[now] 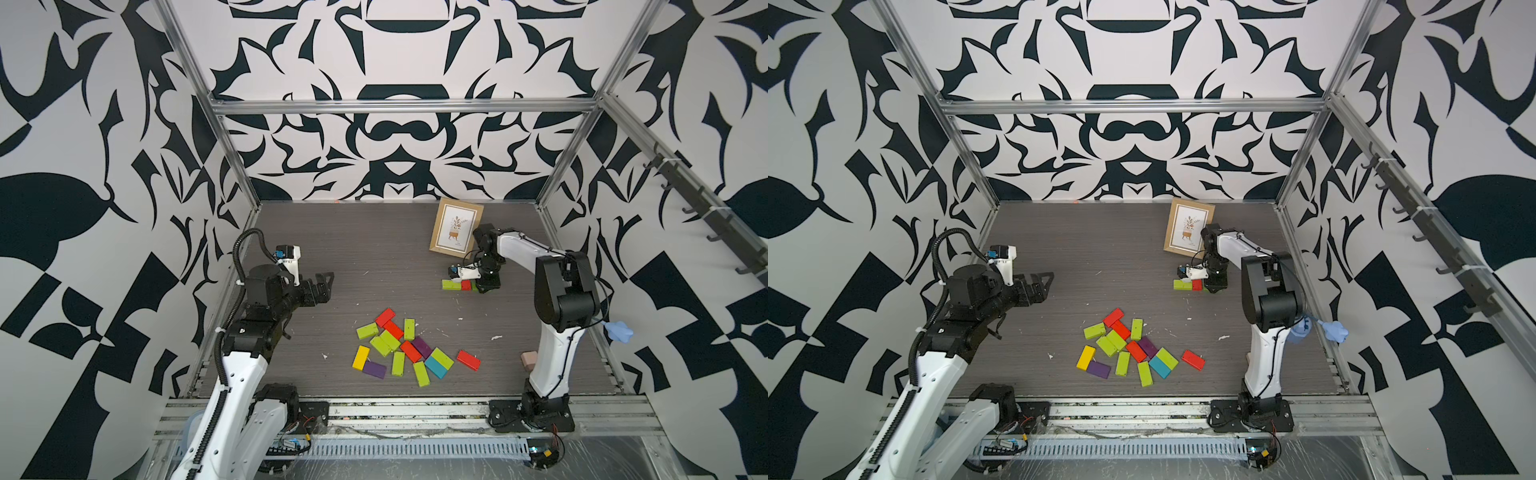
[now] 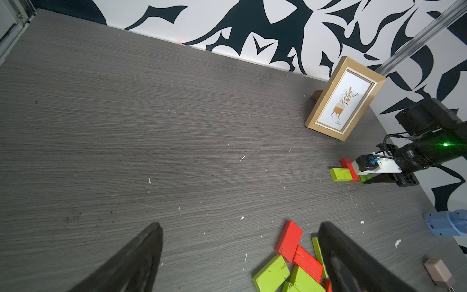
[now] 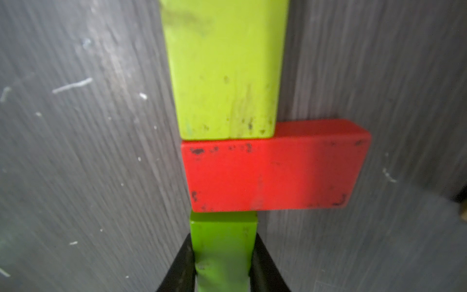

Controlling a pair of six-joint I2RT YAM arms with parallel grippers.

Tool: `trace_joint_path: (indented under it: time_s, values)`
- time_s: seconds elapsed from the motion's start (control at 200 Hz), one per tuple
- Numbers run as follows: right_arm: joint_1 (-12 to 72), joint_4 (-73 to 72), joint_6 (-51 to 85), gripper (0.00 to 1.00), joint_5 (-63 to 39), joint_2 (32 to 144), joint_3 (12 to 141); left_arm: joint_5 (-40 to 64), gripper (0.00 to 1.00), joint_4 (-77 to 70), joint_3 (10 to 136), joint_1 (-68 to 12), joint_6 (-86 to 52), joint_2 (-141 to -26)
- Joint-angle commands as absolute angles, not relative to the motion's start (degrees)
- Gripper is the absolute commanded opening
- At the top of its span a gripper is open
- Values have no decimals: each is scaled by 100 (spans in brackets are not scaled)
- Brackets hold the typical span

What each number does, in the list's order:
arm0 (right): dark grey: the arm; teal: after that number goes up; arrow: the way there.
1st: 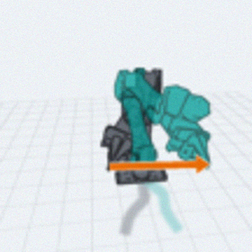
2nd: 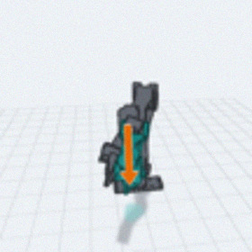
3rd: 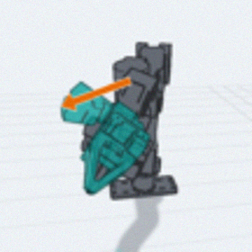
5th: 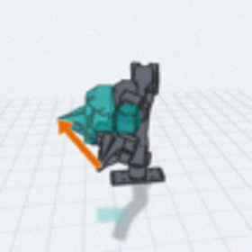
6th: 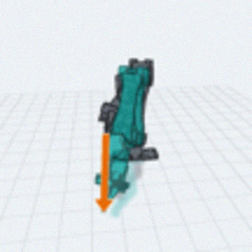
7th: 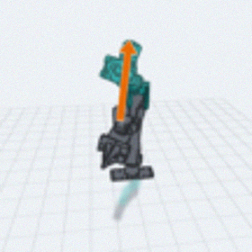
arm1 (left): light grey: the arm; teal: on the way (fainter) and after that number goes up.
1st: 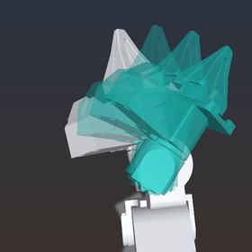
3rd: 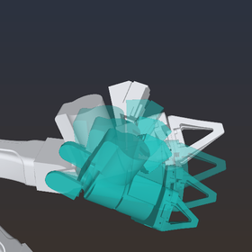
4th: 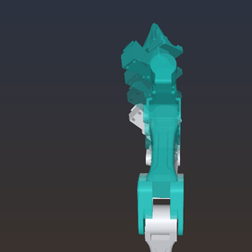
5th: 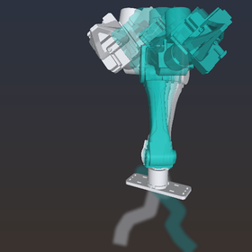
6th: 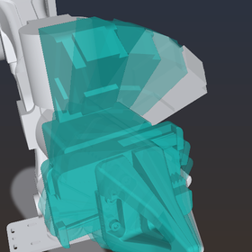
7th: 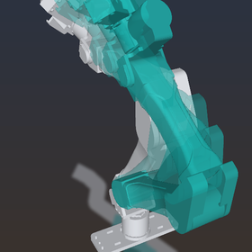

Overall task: Assemble the letter t with building blocks
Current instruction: Assemble the building block at the center of the board.

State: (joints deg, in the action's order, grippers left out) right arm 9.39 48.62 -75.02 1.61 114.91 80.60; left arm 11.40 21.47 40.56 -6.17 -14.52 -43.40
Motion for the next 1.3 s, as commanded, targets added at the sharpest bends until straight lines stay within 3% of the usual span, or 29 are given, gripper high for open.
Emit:
trace_joint_path:
  time_s: [0.0,1.295]
  values:
    - [1026,4641,-7506,5,20,11504,7989,1163,100,2134,3968,-628,-1408,-4278]
    - [1056,4422,-7417,4,-169,11276,7868,1169,100,2136,3961,-624,-1411,-4220]
